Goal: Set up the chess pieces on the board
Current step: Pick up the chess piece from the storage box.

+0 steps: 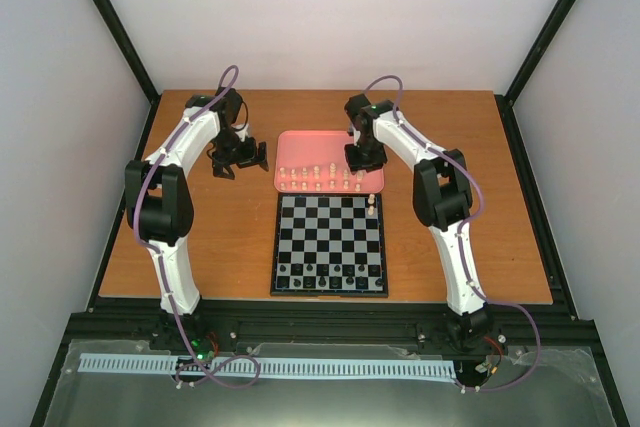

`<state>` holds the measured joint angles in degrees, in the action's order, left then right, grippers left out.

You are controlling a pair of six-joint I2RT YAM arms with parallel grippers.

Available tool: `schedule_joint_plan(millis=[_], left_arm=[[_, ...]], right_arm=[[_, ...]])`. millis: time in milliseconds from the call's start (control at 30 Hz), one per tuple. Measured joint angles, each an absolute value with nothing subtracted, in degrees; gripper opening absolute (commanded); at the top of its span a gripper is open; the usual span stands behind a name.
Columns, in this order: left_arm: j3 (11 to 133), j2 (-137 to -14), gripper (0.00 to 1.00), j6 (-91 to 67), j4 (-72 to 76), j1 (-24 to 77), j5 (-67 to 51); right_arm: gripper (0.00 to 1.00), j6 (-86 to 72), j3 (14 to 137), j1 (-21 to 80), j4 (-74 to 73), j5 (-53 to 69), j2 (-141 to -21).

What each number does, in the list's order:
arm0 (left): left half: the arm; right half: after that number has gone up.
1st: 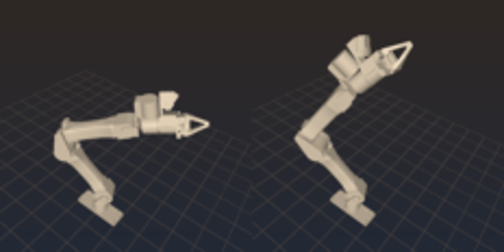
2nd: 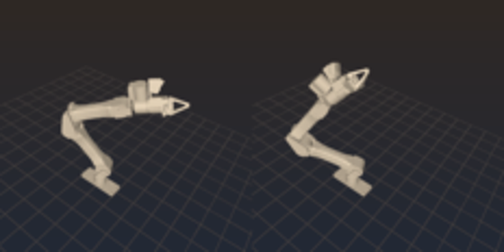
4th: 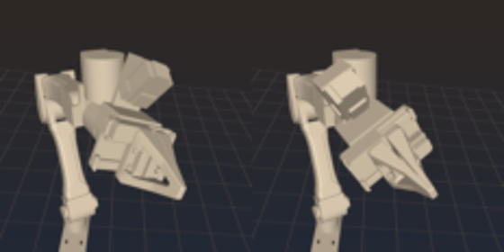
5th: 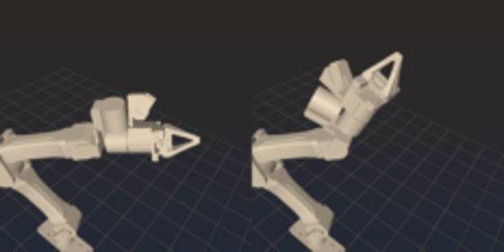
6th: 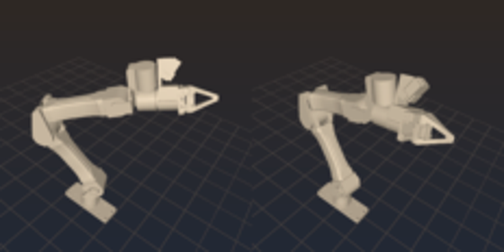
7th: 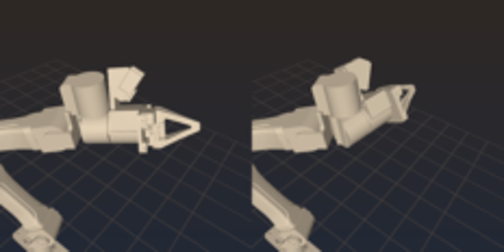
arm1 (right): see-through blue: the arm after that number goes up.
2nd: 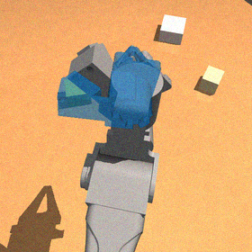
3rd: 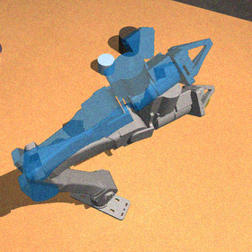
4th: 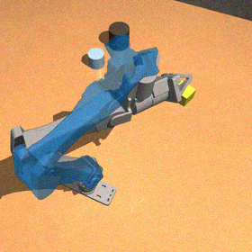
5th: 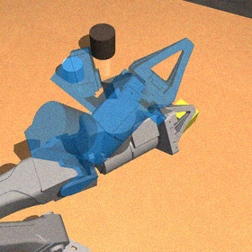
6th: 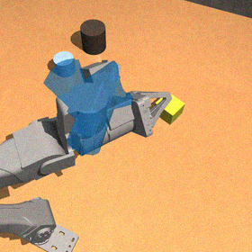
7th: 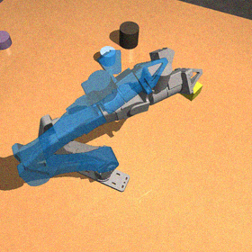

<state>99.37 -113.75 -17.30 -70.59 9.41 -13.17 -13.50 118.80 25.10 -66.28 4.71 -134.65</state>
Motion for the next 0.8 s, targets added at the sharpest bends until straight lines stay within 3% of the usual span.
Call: schedule_joint_plan(millis=[633,800], left_arm=[[99.37,-113.75,1.00,-17.23,-70.59,9.41,-13.08],[99.37,-113.75,1.00,-17.23,-70.59,9.39,-13.08]], right_arm=[[0.43,-13.61,110.91,25.08,-65.71,6.09,-133.14],[0.35,-14.15,110.87,25.10,-64.90,6.72,-133.10]])
